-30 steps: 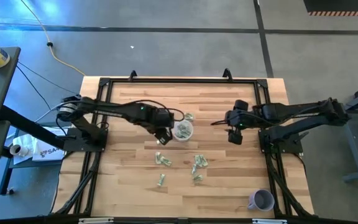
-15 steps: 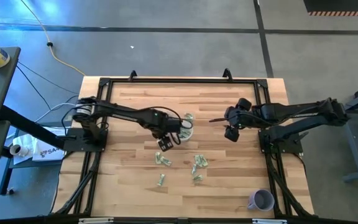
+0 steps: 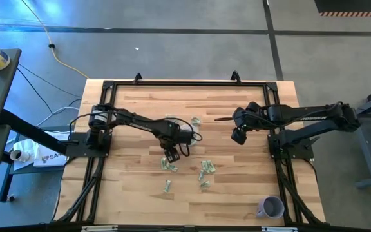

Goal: Pick and place Stevia / Truvia into bins
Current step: Put the white stevia packet into the transparent container

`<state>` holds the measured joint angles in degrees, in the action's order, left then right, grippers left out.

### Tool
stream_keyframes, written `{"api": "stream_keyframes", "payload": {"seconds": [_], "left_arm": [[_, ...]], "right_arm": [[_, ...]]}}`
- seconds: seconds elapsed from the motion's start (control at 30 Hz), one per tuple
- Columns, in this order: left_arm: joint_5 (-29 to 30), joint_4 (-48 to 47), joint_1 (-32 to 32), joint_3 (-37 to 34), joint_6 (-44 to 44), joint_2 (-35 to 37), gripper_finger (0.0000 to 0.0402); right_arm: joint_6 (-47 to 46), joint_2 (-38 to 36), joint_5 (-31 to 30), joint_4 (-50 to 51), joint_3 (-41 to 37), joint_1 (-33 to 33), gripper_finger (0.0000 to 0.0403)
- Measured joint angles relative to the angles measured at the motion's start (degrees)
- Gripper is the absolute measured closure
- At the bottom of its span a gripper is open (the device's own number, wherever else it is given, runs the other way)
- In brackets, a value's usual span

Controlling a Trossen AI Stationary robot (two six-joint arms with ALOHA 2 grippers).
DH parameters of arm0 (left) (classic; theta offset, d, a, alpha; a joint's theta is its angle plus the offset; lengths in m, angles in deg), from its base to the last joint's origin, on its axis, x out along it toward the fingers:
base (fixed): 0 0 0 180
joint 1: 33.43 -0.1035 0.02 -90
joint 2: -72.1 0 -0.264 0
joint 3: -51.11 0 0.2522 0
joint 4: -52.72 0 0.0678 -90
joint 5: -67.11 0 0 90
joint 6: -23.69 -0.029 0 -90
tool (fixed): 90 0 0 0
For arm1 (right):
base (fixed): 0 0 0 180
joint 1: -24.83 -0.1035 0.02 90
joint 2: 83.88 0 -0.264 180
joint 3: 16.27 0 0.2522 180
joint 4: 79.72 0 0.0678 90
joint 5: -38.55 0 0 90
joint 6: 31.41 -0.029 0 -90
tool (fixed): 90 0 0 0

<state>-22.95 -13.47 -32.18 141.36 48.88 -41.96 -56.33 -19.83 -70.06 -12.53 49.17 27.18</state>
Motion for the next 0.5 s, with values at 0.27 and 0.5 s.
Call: {"api": "stream_keyframes", "payload": {"seconds": [0.27, 0.5], "left_arm": [[4.0, 0.3, 0.4, -0.1, -0.2, 0.3, 0.0345], [9.1, -4.1, 0.7, 3.0, -1.3, 0.5, 0.0369]], "right_arm": [[-0.6, 0.0, -0.2, -0.1, 0.0, 0.0, 0.0079], [-0.6, 0.0, -0.8, 0.0, 0.0, 0.0, 0.0079]]}}
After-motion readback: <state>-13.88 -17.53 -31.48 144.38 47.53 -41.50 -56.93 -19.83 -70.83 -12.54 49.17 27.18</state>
